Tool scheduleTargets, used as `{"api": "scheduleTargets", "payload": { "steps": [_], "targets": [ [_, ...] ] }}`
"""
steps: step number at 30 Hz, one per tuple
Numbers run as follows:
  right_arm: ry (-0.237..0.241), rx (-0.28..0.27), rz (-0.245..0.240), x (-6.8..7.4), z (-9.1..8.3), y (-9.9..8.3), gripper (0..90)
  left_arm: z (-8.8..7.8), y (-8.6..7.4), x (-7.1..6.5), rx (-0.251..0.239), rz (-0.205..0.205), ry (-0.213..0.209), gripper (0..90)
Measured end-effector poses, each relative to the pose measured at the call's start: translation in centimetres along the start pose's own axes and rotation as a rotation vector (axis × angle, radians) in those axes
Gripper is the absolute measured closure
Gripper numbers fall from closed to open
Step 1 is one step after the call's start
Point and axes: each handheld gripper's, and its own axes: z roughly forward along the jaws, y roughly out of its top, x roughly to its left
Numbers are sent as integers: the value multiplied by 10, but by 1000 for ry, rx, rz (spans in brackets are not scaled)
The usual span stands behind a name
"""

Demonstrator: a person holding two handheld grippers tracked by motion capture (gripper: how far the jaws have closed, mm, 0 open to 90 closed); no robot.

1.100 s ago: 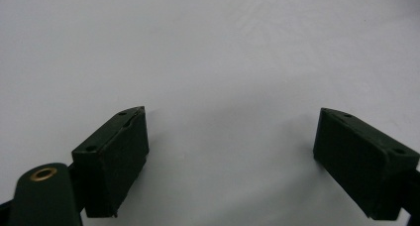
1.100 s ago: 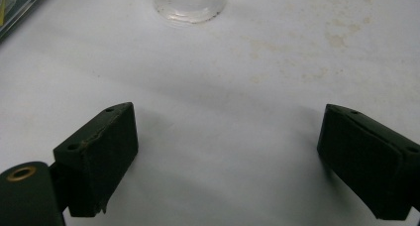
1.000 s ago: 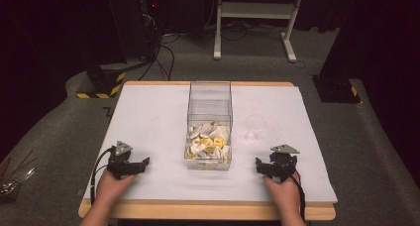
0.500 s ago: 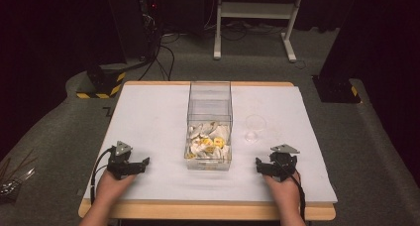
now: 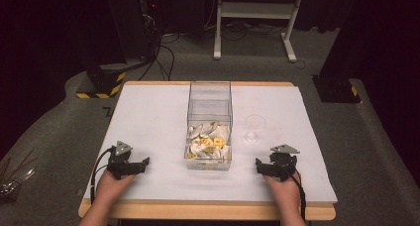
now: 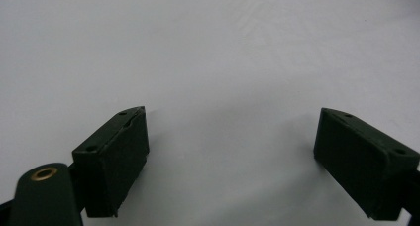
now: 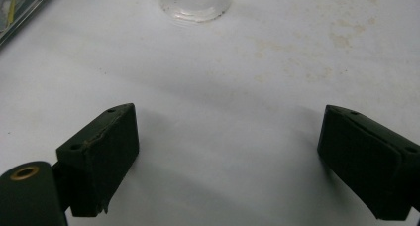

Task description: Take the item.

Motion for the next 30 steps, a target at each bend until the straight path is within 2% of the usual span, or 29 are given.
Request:
{"api": "scheduleTargets", "payload": {
  "steps": [2,19,30],
  "targets": [
    [1,-20,-2,0,-3,1,92,0,0,0,0,0,0,139],
    [23,-70,-44,8,-12,7,124,0,0,0,0,1,0,139],
    [35,-86,-43,8,-16,10,132,0,0,0,0,1,1,139]
  ]
}}
